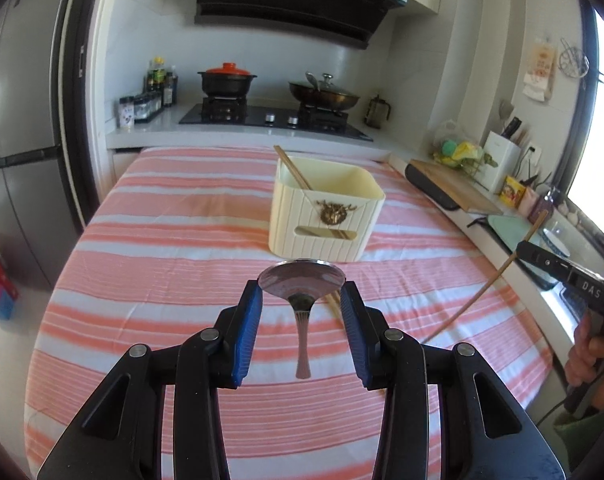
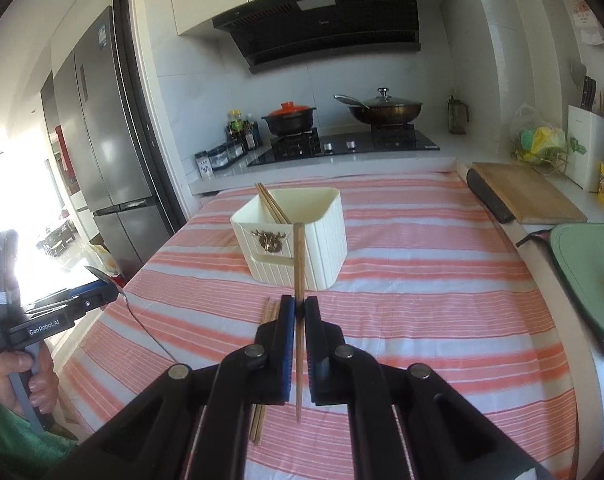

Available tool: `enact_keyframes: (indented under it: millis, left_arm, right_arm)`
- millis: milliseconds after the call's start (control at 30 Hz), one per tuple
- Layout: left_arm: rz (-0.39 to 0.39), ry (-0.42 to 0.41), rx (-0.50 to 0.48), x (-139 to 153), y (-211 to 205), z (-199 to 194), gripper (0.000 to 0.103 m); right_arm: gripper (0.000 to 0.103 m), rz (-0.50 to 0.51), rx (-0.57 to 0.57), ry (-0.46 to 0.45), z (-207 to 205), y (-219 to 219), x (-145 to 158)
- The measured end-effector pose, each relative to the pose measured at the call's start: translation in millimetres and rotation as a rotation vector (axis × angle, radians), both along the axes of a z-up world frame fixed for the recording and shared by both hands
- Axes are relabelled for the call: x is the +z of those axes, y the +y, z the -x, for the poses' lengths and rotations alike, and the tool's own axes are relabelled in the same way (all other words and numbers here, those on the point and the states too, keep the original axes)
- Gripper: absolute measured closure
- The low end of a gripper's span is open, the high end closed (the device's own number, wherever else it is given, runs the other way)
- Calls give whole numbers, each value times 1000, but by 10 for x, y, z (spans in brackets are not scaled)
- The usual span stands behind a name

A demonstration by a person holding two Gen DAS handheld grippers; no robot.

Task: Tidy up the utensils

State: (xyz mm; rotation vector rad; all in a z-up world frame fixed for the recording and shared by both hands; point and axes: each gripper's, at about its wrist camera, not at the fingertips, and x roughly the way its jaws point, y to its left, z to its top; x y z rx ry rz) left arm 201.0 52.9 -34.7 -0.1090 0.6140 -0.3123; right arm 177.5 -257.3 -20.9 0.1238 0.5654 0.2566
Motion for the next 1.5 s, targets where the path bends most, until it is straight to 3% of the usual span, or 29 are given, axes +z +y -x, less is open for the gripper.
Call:
enact_keyframes:
  millis: [267, 500, 533, 567, 633, 767, 833, 900, 1033, 1167, 1267, 1333, 1400, 1500]
  left_arm:
    - [33, 12, -9, 179, 99, -181, 63]
    - [69, -39, -32, 704, 202, -493, 63]
    - [76, -55, -28, 805, 203, -554, 70]
    - [83, -64, -29, 913, 208, -637, 103]
    - [128, -82, -47, 1126, 199, -807, 99]
    - [117, -128, -48, 1384, 18, -1257, 101]
    - [83, -127, -41, 1400, -96, -1484, 102]
    - [133, -98, -70, 1375, -87, -1569, 102]
    - [87, -88, -101, 1203, -36, -1417, 101]
    - [14, -6, -101, 798, 8, -1390, 76]
    - [-12, 65, -96, 462, 53, -1459, 73]
    - [-3, 116, -102, 272, 68, -1492, 65]
    - [-18, 132, -98, 136, 78, -1462, 42]
    - [-15, 146, -102, -10, 96, -1423, 24]
  right_arm:
    - [98, 8, 7, -46, -224, 43, 253]
    - [98, 5, 26, -95, -654, 65, 740]
    - [98, 6, 27, -110, -728, 71, 831]
    - [98, 7, 28, -126, -802, 81, 925]
    - [98, 16, 28, -161, -965, 113, 1096]
    - [98, 1, 29, -200, -1342, 207, 1300]
    - [98, -2, 27, -196, -1553, 270, 1315]
    - [98, -28, 24, -183, -1685, 272, 1303]
    - [98, -45, 60, -223, -1522, 223, 1330]
    - [98, -48, 85, -247, -1282, 113, 1353]
    - [98, -50, 85, -251, -1124, 33, 1348]
    - [98, -48, 83, -241, -1039, -9, 1320]
    - [98, -57, 79, -226, -961, -60, 1275]
    - [98, -68, 71, -204, -855, -128, 1193]
